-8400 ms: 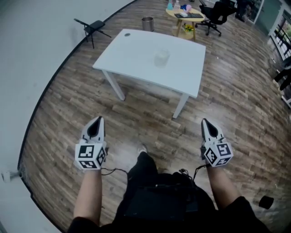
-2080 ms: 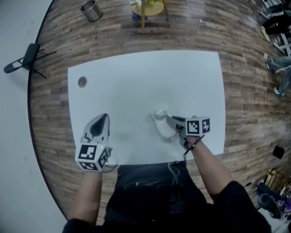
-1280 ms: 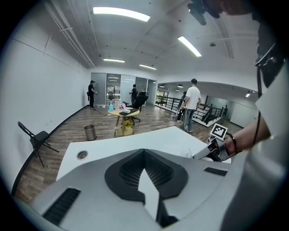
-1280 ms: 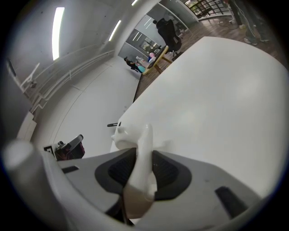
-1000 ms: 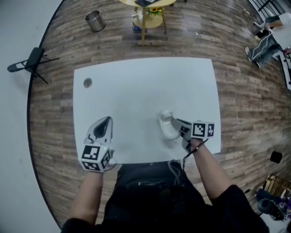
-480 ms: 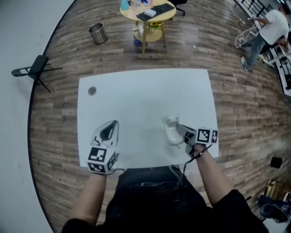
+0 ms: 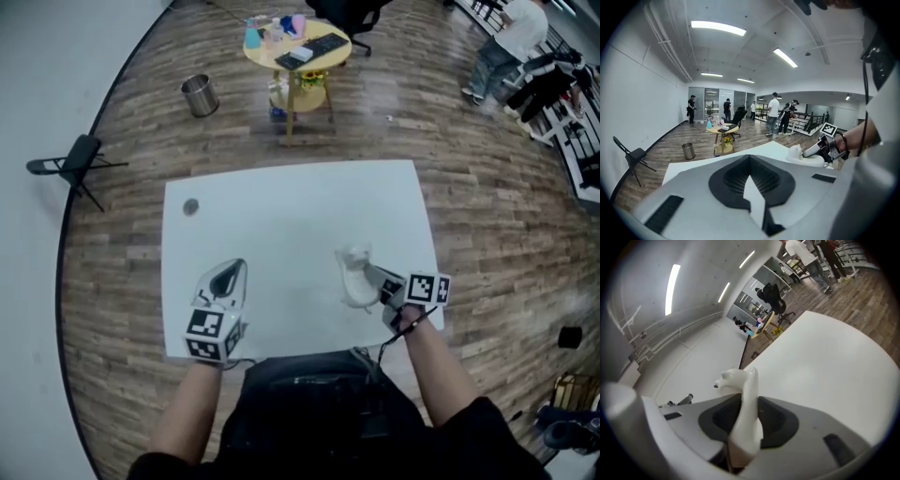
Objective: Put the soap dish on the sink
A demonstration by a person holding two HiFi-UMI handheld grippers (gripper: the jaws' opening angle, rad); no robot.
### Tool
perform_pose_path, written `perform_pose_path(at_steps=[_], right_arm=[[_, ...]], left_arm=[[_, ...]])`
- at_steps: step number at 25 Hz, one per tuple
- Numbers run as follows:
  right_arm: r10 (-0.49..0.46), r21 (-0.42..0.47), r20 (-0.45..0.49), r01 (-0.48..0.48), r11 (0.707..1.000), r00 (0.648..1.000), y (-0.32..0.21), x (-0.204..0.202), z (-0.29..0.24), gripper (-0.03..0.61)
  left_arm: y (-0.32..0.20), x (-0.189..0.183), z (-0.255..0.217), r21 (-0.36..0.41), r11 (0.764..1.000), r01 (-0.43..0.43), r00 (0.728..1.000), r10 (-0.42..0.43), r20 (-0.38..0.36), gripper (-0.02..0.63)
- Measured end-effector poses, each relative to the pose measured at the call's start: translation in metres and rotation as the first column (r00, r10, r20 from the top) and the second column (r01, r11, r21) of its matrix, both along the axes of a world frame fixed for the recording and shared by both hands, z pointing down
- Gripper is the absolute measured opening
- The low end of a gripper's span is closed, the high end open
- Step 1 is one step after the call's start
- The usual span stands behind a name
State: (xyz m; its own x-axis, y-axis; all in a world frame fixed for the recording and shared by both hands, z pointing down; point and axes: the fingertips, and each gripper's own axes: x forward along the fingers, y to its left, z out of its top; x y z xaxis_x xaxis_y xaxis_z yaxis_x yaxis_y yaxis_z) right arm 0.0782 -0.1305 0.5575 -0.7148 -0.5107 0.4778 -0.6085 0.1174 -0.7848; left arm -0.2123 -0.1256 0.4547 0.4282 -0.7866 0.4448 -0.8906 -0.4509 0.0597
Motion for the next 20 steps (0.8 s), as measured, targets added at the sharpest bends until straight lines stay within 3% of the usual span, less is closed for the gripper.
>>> perform_pose_path(at_steps=[20], right_arm=[[0.009,0.11,0.046,-0.014,0.994,0.999,0.002,-0.003,-0.076,0.118]], left_arm=[[0.007,0.005,-0.041,0.097,0.995,0.014,1.0,-0.012,-0.022,-0.011]])
